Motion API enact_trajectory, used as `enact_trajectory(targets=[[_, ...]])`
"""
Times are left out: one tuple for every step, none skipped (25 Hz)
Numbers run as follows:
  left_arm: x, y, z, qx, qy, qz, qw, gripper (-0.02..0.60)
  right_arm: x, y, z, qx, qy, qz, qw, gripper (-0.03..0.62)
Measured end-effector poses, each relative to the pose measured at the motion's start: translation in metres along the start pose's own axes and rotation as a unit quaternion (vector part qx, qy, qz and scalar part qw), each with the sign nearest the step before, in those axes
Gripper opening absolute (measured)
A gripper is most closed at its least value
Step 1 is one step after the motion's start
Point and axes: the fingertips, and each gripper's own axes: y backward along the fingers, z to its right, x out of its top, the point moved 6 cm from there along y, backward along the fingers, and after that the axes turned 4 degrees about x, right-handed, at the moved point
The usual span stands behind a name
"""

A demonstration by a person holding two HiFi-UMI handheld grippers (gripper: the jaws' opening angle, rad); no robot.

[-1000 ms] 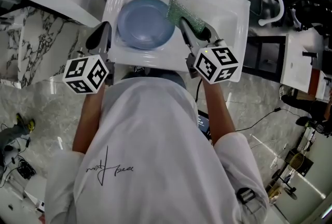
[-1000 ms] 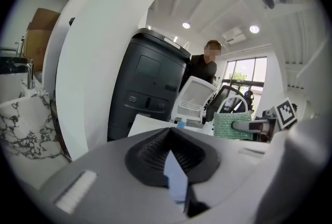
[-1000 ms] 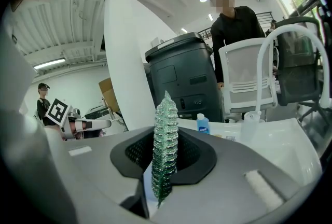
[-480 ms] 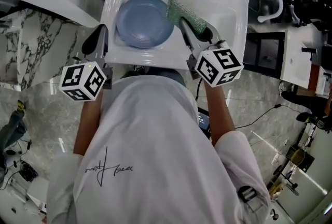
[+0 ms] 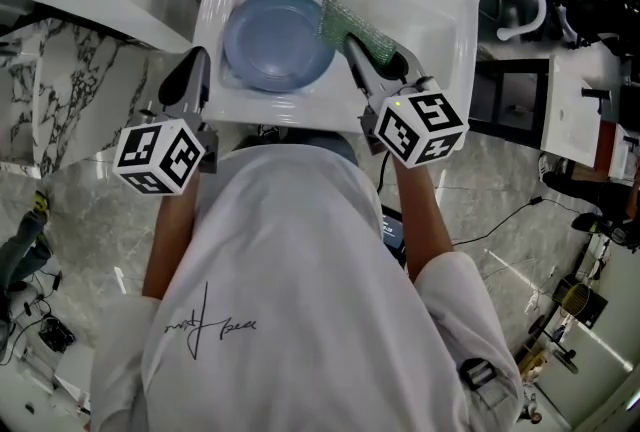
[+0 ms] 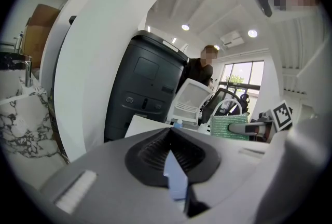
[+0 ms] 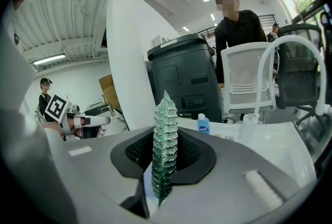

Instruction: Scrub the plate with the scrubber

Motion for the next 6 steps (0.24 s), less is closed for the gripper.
enact_trajectory(targets=[[-0.0012, -0.0001, -0.0004, -0.001, 0.001, -0.001, 1.0000, 0.054, -0.0012, -0.0001, 0.0000, -0.001, -0.001, -0.001, 1.000, 0.061], [-0.0020, -0.0003, -0.0006, -0.002, 0.001, -0.002, 1.0000, 0.054, -0.0019, -0.0002, -0.0003, -0.001, -0.002, -0.001, 1.000, 0.061], [-0.0024, -0.0006, -0.0008, -0.003, 0.001, -0.002, 1.0000, 0.054, -0.0020, -0.0004, -0.0009, 0.000, -0.001, 0.000, 1.000, 0.061], [-0.0025, -0.0009, -0.0010, -0.004, 0.000, -0.002, 1.0000, 0.054, -0.0019, -0.0006, -0.0016, 0.001, -0.001, 0.001, 1.000, 0.061], [-0.0025, -0.0012, -0.0013, -0.005, 0.000, -0.002, 1.0000, 0.054, -0.0016, -0.0010, -0.0023, 0.002, 0.000, 0.001, 1.000, 0.061], [-0.0025, -0.0015, -0.0015, -0.005, 0.000, -0.002, 1.0000, 0.054, -0.0013, -0.0013, -0.0030, 0.003, 0.001, 0.002, 1.000, 0.061]])
